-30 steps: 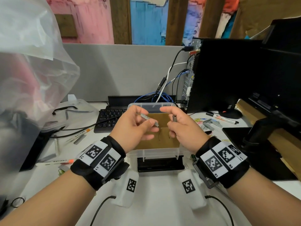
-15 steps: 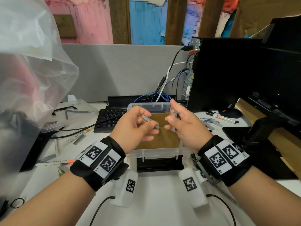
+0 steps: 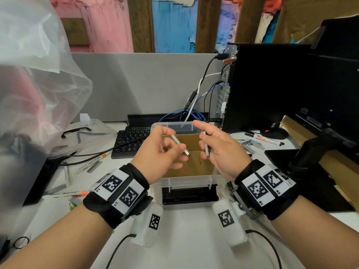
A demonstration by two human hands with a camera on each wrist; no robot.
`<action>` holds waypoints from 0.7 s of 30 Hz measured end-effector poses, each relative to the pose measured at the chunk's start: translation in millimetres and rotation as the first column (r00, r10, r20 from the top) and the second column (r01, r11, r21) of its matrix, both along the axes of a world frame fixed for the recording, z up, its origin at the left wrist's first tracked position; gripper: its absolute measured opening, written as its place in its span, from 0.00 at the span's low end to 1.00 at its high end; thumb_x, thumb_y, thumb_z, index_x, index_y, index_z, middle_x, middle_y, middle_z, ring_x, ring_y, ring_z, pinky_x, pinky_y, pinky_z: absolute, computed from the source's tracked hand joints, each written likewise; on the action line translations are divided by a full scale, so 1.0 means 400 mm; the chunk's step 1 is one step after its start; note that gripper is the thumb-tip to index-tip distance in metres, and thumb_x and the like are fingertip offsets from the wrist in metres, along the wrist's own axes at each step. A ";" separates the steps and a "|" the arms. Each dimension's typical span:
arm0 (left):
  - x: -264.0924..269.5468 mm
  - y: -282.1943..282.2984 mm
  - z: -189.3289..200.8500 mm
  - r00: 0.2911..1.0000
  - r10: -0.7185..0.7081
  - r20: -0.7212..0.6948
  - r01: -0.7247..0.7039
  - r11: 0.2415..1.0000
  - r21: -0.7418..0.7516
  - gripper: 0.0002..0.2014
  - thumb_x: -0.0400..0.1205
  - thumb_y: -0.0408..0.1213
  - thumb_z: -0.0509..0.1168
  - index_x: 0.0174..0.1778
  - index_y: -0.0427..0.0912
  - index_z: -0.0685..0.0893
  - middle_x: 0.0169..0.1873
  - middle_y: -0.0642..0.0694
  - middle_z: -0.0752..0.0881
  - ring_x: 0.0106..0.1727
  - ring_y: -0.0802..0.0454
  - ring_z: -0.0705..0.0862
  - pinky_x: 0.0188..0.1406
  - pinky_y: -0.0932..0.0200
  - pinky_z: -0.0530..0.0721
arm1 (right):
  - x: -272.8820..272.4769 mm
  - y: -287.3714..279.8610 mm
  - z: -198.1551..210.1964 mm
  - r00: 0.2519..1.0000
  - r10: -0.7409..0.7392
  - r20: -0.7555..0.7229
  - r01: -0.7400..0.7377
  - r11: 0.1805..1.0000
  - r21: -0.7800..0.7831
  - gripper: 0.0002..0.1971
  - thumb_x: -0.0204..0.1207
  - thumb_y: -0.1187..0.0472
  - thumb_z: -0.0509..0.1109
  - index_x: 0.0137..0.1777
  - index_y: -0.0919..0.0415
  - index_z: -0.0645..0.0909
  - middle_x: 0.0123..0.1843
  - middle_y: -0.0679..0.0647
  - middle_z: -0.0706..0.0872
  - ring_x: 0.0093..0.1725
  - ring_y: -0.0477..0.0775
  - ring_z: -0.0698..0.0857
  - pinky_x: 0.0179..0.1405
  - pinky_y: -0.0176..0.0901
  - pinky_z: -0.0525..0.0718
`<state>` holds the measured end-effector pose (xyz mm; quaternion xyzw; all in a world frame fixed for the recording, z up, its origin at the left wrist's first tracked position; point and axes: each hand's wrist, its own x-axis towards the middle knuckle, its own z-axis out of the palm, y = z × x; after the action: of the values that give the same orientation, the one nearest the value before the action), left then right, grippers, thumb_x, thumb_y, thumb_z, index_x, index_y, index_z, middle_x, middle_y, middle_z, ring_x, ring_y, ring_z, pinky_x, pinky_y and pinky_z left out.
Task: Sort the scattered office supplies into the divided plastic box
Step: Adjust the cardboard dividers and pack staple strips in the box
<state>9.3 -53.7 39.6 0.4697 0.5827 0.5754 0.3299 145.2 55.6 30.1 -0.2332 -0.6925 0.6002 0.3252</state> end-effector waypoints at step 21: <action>-0.004 0.003 -0.007 0.986 -0.054 -0.155 0.054 0.999 0.000 0.20 0.82 0.30 0.65 0.68 0.52 0.75 0.41 0.40 0.85 0.43 0.52 0.88 0.38 0.54 0.89 | 0.012 -0.016 0.006 0.999 -0.033 -0.030 0.038 0.984 0.176 0.14 0.81 0.69 0.63 0.54 0.49 0.82 0.50 0.48 0.89 0.46 0.43 0.85 0.44 0.40 0.80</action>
<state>7.9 -52.7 36.8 0.5292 0.5923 0.5293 0.2982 150.2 49.3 32.7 -0.2078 -0.7341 0.5338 0.3646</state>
